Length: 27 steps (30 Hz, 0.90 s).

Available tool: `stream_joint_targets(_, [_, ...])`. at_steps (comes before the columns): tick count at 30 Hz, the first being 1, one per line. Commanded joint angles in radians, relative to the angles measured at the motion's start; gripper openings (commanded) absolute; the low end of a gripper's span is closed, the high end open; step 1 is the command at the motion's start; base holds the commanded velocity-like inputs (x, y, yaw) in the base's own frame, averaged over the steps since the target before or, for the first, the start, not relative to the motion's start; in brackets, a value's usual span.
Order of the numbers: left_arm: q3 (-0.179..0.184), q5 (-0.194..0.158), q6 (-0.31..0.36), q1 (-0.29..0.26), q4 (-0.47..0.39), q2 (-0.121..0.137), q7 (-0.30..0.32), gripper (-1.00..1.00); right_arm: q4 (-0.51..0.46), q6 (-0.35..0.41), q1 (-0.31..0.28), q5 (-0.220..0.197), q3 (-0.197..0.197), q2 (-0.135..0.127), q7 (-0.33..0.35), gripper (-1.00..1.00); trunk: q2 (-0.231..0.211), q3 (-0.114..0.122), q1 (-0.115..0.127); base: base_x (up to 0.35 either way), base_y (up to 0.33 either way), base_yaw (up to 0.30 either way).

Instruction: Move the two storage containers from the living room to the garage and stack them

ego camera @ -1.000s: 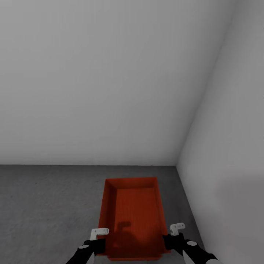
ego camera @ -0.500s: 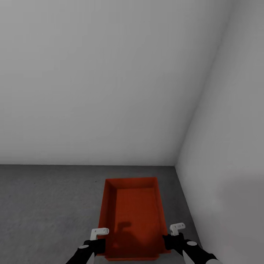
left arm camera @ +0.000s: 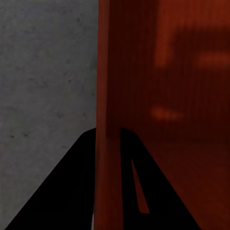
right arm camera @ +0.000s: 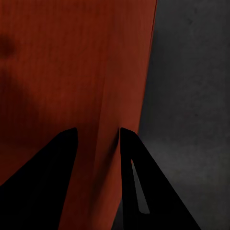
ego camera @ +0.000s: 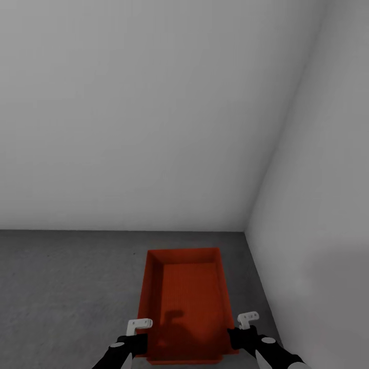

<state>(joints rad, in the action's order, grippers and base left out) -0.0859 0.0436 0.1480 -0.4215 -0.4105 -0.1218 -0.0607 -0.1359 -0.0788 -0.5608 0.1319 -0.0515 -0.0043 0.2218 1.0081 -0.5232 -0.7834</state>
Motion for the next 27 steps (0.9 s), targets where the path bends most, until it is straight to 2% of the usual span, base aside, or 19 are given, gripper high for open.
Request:
stream_joint_targets(1, [-0.015, 0.004, 0.007, 0.0, -0.001, 0.007, -0.002, -1.0, -0.002, -0.006, -0.001, -0.004, 0.015, 0.0, 0.012, -1.0, 0.008, -0.004, -0.004, 0.0, 0.0, 0.0])
stream_joint_targets(16, [-0.015, 0.004, 0.005, 0.0, -0.001, 0.007, -0.002, -1.0, -0.002, -0.006, -0.001, -0.004, 0.015, 0.0, 0.012, -1.0, 0.113, -0.051, -0.061, 0.0, 0.0, 0.0])
stream_joint_targets(27, [-0.015, 0.004, 0.005, 0.0, -0.001, 0.007, -0.002, -1.0, -0.002, -0.006, -0.001, -0.005, 0.015, 0.0, 0.011, -1.0, 0.113, -0.051, -0.061, 0.0, 0.0, 0.0])
